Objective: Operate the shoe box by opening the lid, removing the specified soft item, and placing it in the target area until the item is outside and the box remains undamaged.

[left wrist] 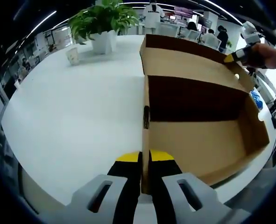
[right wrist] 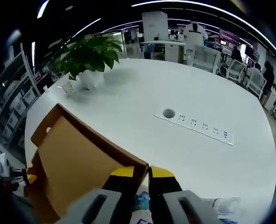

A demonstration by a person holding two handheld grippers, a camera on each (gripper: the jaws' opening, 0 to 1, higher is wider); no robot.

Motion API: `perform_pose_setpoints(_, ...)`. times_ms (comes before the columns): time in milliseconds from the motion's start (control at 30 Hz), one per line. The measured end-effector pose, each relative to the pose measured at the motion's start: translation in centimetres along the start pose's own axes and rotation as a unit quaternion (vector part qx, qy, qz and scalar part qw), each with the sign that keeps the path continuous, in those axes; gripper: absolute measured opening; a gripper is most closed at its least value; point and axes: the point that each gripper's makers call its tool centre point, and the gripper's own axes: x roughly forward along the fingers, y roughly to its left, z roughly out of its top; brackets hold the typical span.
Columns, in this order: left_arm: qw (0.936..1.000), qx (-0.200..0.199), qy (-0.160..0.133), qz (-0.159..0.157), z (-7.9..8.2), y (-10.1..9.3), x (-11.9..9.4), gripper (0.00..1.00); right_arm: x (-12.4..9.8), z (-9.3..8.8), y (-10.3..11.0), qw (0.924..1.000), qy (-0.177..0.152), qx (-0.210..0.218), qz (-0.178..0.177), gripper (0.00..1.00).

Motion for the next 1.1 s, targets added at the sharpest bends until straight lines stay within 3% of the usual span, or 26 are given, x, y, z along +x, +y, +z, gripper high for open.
perform_pose_setpoints(600, 1.0, 0.002, -0.003, 0.007, 0.0, 0.0, 0.0, 0.04, -4.7, 2.9, 1.5, 0.9978, -0.057, -0.034, -0.003, 0.04)
perform_pose_setpoints(1100, 1.0, -0.001, -0.001, 0.007, -0.2, -0.1, 0.0, 0.04, -8.6, 3.2, 3.2, 0.9931, -0.095, -0.067, -0.016, 0.04)
